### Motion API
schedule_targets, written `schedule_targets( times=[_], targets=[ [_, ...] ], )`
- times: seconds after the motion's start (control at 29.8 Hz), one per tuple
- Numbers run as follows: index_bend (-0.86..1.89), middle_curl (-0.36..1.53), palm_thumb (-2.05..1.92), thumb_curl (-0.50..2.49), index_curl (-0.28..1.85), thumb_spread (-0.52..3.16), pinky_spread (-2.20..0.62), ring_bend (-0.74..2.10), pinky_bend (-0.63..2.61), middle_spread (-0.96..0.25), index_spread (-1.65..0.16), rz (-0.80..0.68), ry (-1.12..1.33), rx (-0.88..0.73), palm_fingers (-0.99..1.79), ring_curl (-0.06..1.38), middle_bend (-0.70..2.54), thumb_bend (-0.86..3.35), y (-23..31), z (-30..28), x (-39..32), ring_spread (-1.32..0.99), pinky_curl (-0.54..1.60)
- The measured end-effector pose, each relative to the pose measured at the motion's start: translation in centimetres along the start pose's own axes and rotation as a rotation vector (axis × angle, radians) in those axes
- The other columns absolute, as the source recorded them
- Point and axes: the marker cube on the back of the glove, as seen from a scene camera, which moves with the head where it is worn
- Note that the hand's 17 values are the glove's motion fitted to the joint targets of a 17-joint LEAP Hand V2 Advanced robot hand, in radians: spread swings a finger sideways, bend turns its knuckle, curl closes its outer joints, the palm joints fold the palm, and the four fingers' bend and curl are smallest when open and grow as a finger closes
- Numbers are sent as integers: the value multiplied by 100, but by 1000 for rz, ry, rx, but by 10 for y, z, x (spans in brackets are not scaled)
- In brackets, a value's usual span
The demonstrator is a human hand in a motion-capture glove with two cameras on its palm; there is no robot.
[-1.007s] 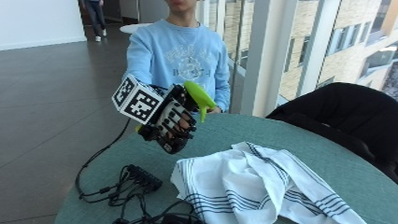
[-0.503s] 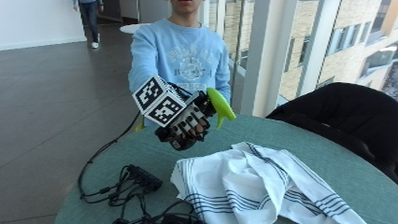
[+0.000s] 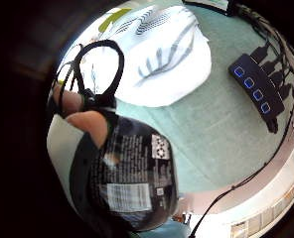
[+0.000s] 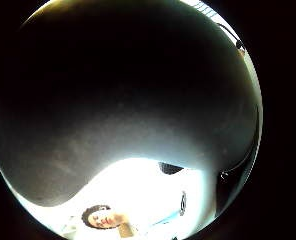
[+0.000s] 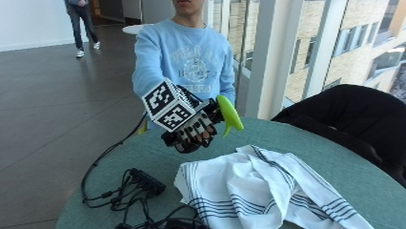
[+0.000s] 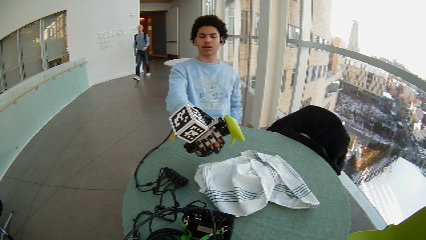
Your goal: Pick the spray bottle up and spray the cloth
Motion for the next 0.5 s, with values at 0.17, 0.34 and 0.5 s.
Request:
schedule_targets(
  times=[0.17,0.34,0.5],
  targets=[
    [18,47,85,52,49,94,11,45,19,-8,-22,6,14,-11,121,39,41,-2,1,1,0,-7,33],
    [18,47,85,52,49,94,11,45,19,-8,-22,21,24,-12,121,39,41,-2,3,2,0,-7,33],
    [18,47,85,52,49,94,11,45,19,-8,-22,23,29,-10,120,39,41,-2,3,-1,-1,-7,33]
  ],
)
